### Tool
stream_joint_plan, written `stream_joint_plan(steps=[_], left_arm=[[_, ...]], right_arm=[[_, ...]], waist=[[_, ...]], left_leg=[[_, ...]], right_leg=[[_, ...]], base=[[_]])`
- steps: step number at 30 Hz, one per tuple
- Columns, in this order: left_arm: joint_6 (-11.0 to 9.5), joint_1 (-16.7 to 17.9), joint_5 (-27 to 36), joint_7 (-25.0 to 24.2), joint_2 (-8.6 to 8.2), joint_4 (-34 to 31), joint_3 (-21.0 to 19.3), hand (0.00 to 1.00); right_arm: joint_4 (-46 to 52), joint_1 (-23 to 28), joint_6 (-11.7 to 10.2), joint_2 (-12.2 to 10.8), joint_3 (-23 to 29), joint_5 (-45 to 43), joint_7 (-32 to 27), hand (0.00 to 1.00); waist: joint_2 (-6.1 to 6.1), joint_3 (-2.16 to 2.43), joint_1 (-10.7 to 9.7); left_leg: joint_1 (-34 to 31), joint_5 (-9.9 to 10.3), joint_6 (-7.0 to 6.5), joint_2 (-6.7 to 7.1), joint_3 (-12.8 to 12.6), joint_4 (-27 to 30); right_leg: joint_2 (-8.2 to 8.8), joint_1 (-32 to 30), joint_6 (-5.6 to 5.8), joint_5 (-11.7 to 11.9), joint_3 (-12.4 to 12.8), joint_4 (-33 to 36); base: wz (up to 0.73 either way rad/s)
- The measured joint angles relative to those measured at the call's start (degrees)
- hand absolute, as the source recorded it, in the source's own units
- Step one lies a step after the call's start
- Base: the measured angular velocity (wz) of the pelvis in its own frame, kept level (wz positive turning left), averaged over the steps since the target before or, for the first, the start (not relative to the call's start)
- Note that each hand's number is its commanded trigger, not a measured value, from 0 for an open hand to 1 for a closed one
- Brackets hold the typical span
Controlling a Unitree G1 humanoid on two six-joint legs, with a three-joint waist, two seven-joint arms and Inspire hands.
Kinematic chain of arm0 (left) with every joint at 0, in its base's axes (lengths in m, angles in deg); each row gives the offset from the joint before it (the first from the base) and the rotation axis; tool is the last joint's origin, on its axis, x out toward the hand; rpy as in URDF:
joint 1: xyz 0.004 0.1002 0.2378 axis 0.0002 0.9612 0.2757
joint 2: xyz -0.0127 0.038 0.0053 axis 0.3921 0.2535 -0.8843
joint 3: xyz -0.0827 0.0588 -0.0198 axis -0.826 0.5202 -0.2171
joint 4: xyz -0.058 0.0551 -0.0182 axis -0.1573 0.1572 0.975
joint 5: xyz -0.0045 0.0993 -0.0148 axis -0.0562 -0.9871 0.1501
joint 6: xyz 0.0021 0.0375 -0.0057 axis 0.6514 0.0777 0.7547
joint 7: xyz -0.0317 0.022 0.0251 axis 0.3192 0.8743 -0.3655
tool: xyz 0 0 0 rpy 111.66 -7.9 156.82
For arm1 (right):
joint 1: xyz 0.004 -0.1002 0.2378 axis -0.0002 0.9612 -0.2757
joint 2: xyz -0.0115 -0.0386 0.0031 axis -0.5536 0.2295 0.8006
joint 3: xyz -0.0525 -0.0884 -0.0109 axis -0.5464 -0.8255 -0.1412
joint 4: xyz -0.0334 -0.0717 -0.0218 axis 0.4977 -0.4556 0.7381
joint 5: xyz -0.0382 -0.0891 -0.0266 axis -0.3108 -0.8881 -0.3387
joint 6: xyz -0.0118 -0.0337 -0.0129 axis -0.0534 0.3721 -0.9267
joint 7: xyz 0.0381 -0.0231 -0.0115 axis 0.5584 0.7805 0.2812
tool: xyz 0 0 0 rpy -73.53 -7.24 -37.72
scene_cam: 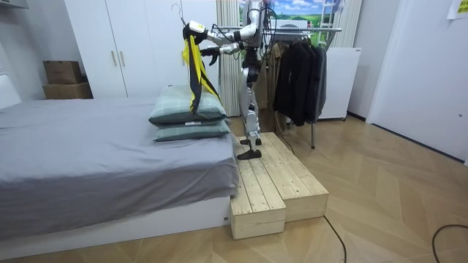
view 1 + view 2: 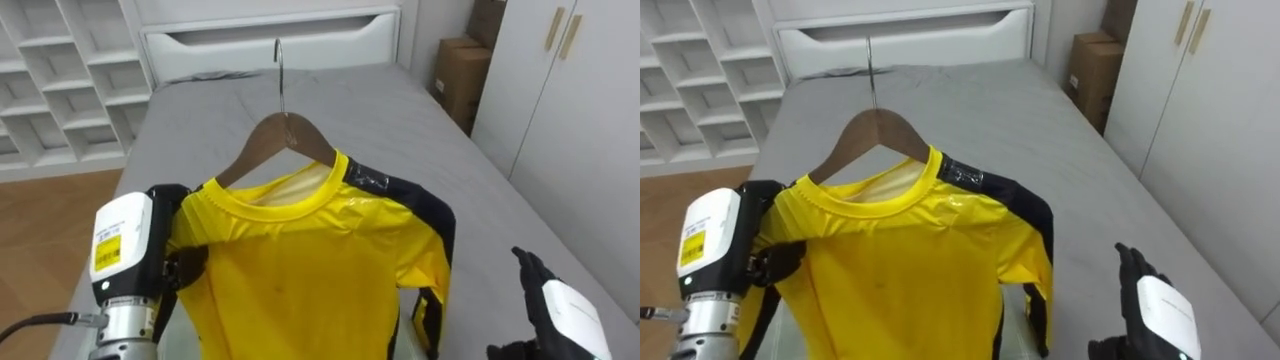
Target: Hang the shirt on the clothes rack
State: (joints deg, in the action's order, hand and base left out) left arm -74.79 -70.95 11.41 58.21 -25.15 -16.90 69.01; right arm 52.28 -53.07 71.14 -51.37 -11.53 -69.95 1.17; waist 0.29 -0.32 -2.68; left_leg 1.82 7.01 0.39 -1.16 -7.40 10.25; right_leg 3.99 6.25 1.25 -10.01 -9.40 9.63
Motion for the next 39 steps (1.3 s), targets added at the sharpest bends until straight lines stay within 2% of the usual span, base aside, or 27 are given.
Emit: stream_joint_plan(steps=[7,12,22,29,36,39], left_arm=[[0.35,0.92,-0.83,-0.17,-0.06,-2.52,0.28,1.00],[0.46,1.28,-2.81,-0.72,-0.07,-4.35,0.33,1.00],[1.20,1.32,-7.83,-2.87,-0.06,-8.79,0.09,1.00],[1.37,1.34,-8.82,-5.36,-0.07,-10.61,0.10,1.00],[1.60,1.34,-10.18,-7.52,-0.09,-12.98,0.11,1.00],[1.64,1.33,-11.10,-7.80,-0.81,-13.13,0.01,1.00]], right_arm=[[6.11,-0.03,0.03,0.21,-4.15,-1.56,0.16,0.00],[7.66,-0.16,-0.01,0.23,-6.16,-1.35,1.21,0.00],[13.69,-1.98,0.27,0.30,-6.12,-1.62,2.78,0.00],[13.78,-3.75,0.25,1.46,-6.09,-1.57,2.84,0.00],[14.37,-6.49,0.55,2.11,-6.18,-3.24,2.86,0.00],[14.42,-8.98,0.54,2.56,-6.17,-3.69,2.87,0.00]], waist=[[-0.14,0.03,0.35],[-0.66,0.05,0.95],[-1.04,0.06,1.41],[-1.14,0.11,1.59],[-1.19,0.14,1.70],[-1.27,0.20,1.75]], left_leg=[[-0.07,0.00,0.00,0.00,-0.14,-0.29],[0.06,0.00,0.00,0.00,-0.14,-0.42],[-0.07,-0.01,0.00,0.05,0.57,-0.30],[-0.13,-0.01,0.00,0.08,0.82,-0.31],[-0.22,-0.01,0.00,0.08,0.90,-0.23],[-0.13,-0.02,0.00,0.04,0.89,-0.15]], right_leg=[[0.00,-0.35,0.00,0.00,-0.17,0.07],[0.03,-0.26,0.00,0.00,-0.21,0.06],[0.04,0.09,0.00,0.00,-0.56,-0.03],[0.03,0.04,0.00,0.00,-0.71,-0.10],[0.02,-0.21,0.00,0.00,-0.41,0.09],[0.02,-0.13,0.00,0.01,-0.42,0.18]], base=[[0.00],[0.00],[0.02],[0.01],[0.00],[0.00]])
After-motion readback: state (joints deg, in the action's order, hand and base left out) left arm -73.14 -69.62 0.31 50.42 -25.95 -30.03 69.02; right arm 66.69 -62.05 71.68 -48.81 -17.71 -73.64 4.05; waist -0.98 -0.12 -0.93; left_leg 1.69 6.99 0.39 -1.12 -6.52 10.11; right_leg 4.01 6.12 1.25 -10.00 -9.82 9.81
